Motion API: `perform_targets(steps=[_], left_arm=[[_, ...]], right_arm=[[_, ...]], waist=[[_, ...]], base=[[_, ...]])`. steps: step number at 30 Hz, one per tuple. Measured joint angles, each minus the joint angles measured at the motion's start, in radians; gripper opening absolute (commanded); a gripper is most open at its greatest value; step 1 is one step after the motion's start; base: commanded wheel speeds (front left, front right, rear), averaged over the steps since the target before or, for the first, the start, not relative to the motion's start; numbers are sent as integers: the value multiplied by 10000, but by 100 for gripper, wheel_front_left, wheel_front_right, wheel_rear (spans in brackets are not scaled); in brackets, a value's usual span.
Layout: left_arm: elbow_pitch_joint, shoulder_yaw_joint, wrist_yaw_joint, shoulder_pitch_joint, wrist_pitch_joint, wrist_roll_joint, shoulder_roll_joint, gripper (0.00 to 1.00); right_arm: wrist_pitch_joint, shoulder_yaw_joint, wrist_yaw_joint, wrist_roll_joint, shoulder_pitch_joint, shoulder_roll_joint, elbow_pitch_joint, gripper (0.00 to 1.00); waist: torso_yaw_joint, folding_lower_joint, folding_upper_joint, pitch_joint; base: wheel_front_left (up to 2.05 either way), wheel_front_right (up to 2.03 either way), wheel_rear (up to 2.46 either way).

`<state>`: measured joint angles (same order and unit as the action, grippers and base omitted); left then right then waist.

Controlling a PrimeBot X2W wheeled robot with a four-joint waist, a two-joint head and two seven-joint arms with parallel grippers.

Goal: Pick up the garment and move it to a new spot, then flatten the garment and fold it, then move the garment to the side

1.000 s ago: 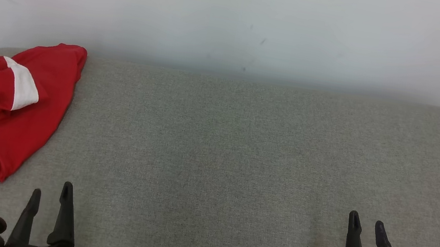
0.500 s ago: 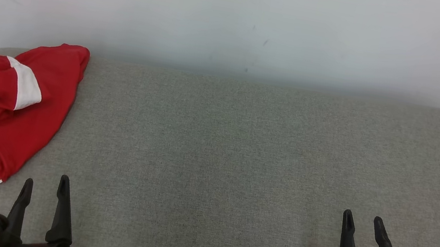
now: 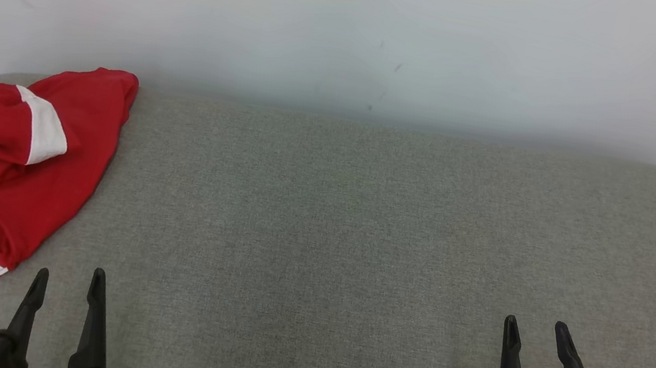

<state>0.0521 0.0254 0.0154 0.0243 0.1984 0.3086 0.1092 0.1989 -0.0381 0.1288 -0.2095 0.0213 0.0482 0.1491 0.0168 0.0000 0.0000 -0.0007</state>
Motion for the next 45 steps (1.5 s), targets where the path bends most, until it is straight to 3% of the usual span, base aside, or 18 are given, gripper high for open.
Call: perform_targets(steps=[16, 33, 45], left_arm=[[-58, -366, -303, 236, 320, -989, 6, 100], [-190, -581, -520, 325, 644, -2201, -128, 100], [-119, -685, -771, 321, 642, -2196, -240, 100]], right_arm=[[318, -46, 2, 1137, -35, 2, -50, 100], [629, 19, 4, 1538, -243, 6, -79, 100], [652, 19, 4, 1377, -265, 6, -44, 100]], waist=[[35, 0, 0, -35], [42, 0, 0, -116], [86, 0, 0, -118]], base=[[0, 0, 0], [0, 0, 0], [0, 0, 0]])
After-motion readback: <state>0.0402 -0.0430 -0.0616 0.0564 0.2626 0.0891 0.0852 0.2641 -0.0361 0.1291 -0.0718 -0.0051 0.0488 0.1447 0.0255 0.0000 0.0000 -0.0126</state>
